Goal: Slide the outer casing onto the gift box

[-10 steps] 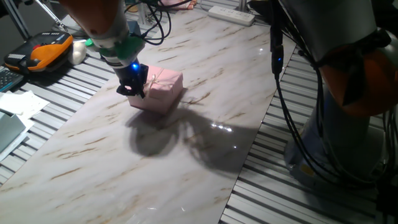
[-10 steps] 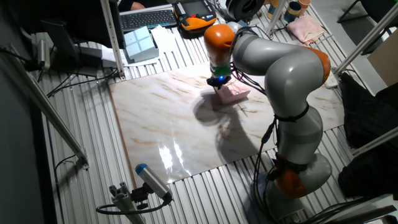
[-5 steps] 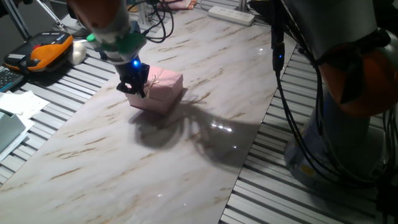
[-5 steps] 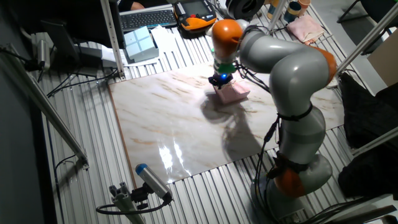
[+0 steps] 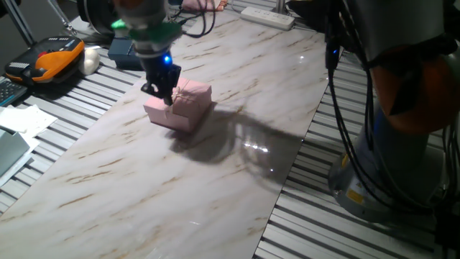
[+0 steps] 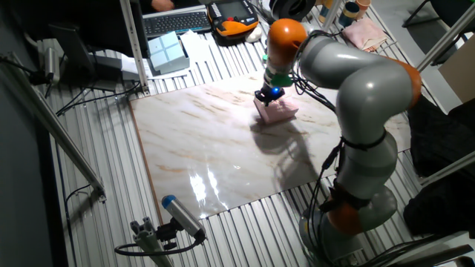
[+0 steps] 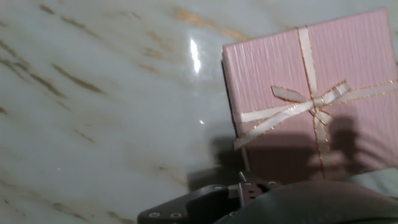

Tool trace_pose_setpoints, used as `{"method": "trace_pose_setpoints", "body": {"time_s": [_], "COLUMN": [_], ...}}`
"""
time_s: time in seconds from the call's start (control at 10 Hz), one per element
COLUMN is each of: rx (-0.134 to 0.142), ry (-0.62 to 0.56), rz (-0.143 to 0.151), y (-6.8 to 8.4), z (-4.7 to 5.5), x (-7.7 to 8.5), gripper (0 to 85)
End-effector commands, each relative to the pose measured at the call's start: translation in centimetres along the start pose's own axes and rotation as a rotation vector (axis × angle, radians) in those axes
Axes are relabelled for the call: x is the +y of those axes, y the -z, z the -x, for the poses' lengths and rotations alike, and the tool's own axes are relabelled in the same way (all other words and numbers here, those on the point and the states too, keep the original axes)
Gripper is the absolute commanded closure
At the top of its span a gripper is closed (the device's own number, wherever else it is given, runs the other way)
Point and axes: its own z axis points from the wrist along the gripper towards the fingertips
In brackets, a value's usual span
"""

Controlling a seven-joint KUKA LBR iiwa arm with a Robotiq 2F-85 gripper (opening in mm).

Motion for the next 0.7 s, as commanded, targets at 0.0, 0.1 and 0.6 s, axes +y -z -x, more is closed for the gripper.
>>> {"method": "trace_pose_setpoints", "body": {"time_s": [0.0, 0.1, 0.6], "rx": [-0.004, -0.016, -0.051], "ry": [0.001, 0.001, -0.002], "rz": [0.015, 0.015, 0.034], "y": [0.22, 0.37, 0.36], "z": [-0.51, -0.83, -1.15], "x": [-0.27, -0.38, -0.29], "gripper": [85.0, 85.0, 85.0]}}
